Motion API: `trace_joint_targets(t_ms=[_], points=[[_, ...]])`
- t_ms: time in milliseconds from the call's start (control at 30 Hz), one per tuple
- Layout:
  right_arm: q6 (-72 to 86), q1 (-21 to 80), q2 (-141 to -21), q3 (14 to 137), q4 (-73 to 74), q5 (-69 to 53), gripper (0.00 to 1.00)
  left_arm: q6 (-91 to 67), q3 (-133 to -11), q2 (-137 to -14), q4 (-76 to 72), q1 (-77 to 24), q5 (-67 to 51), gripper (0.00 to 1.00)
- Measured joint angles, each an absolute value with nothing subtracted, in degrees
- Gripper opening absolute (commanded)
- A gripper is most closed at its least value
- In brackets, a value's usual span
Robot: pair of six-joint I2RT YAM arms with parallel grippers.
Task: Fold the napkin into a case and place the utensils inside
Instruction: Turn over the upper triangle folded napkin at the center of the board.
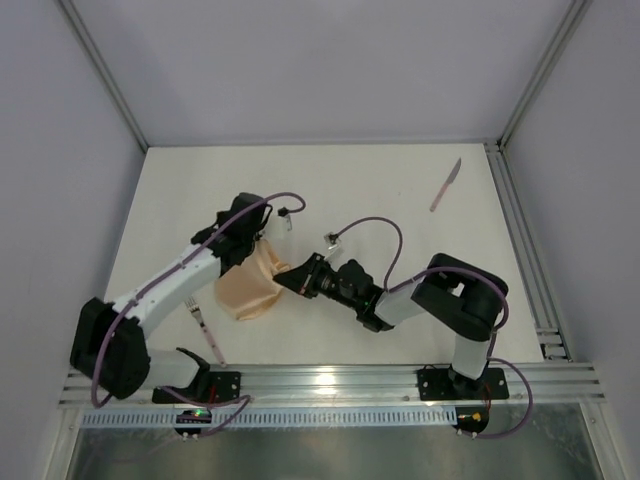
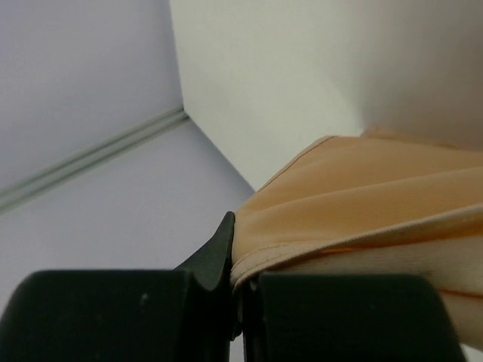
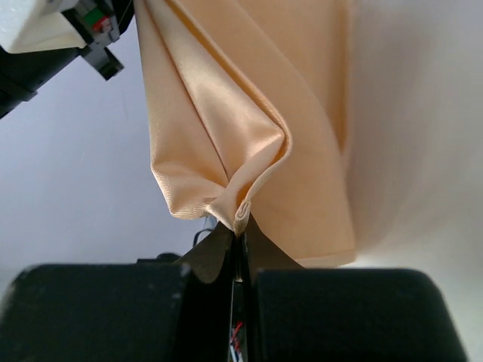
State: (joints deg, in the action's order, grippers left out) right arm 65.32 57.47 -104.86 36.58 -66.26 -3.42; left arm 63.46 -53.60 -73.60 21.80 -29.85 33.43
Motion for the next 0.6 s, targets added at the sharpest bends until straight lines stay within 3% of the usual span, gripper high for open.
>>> trace_joint_targets(t_ms=[267,600], points=[[70.02,48.58,-103.48,24.58,-71.44,5.21,0.04,59.83,-70.08,-98.52,20.69,-30.65,23.40,0.00],[70.19,45.98,-104.29,21.15,-72.77,7.77,0.04,54.30,-81.60,-112.01,22.20,-32.99,19.94,0.08]])
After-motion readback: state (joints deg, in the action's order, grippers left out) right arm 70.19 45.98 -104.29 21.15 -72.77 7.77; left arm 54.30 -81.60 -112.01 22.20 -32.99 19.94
